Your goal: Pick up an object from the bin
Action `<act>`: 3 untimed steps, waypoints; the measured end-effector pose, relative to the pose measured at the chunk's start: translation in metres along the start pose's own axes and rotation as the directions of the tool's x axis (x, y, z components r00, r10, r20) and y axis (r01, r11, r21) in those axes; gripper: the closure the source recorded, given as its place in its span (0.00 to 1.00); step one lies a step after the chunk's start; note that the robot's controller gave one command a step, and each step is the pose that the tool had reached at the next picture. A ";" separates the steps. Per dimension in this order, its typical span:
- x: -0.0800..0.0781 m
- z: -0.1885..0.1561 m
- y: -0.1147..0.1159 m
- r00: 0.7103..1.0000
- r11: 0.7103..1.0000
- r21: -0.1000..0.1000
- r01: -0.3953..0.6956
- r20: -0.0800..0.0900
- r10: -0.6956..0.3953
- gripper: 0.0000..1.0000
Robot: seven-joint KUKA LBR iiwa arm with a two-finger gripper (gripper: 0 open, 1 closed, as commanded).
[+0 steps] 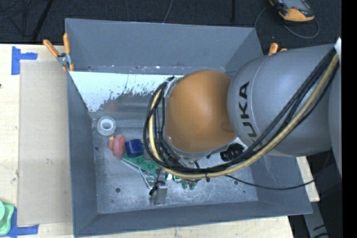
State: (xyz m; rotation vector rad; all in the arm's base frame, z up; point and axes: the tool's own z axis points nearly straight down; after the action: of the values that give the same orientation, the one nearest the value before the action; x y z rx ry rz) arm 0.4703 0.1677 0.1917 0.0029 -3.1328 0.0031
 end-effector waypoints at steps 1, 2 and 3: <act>-0.060 0.114 0.005 0.998 0.998 -0.003 0.066 0.021 -0.066 0.00; -0.060 0.109 0.006 0.998 0.998 -0.005 0.064 0.021 -0.064 1.00; -0.075 0.111 0.004 0.996 0.996 -0.011 0.092 0.021 -0.092 1.00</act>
Offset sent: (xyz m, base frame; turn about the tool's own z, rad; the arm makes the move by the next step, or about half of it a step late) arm 0.0552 0.0044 -0.1144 -0.0677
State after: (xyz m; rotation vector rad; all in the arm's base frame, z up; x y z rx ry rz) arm 0.5447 0.1713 0.0797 0.1480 -3.1493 -0.0169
